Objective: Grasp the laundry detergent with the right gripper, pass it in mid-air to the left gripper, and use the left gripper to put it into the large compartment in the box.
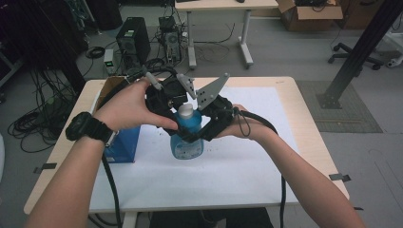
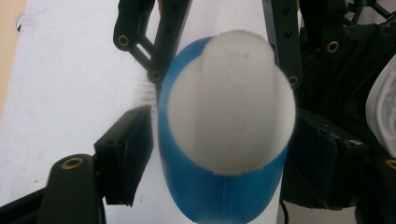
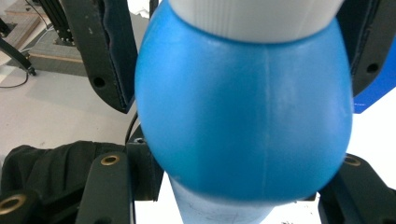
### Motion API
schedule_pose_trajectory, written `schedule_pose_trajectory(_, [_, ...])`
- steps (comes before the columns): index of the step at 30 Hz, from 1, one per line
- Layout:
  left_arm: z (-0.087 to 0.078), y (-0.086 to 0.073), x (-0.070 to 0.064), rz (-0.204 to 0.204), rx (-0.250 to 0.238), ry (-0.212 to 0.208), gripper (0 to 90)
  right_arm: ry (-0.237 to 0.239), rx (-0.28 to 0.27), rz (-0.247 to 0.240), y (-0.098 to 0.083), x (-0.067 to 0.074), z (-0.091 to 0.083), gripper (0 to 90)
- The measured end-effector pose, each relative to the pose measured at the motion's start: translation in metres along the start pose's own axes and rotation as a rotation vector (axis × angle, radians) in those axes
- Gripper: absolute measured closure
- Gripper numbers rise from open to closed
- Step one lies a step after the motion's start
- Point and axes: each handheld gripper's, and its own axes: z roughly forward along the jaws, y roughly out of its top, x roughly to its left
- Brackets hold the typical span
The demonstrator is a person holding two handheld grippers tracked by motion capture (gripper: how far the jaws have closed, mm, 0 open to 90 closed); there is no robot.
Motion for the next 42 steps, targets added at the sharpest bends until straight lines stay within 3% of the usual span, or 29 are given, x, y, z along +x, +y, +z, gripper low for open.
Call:
schedule_pose_trajectory(18, [0.001, 0.001, 0.001, -0.005, 0.011, -0.003, 36.4, -0.008, 0.001, 0.005, -0.003, 0.000, 0.000, 42.2])
schedule_pose_trajectory(31, [0.001, 0.002, 0.001, -0.012, 0.014, -0.004, 37.7, -0.003, -0.004, 0.009, -0.005, -0.001, -0.001, 42.0])
schedule_pose_trajectory(37, [-0.002, 0.007, 0.003, -0.039, 0.023, -0.007, 37.8, -0.001, -0.015, 0.015, -0.005, -0.002, -0.004, 41.3])
schedule_pose_trajectory(42, [-0.006, 0.011, 0.006, -0.072, 0.048, 0.010, 37.9, -0.021, -0.005, 0.037, -0.009, -0.004, -0.008, 30.2])
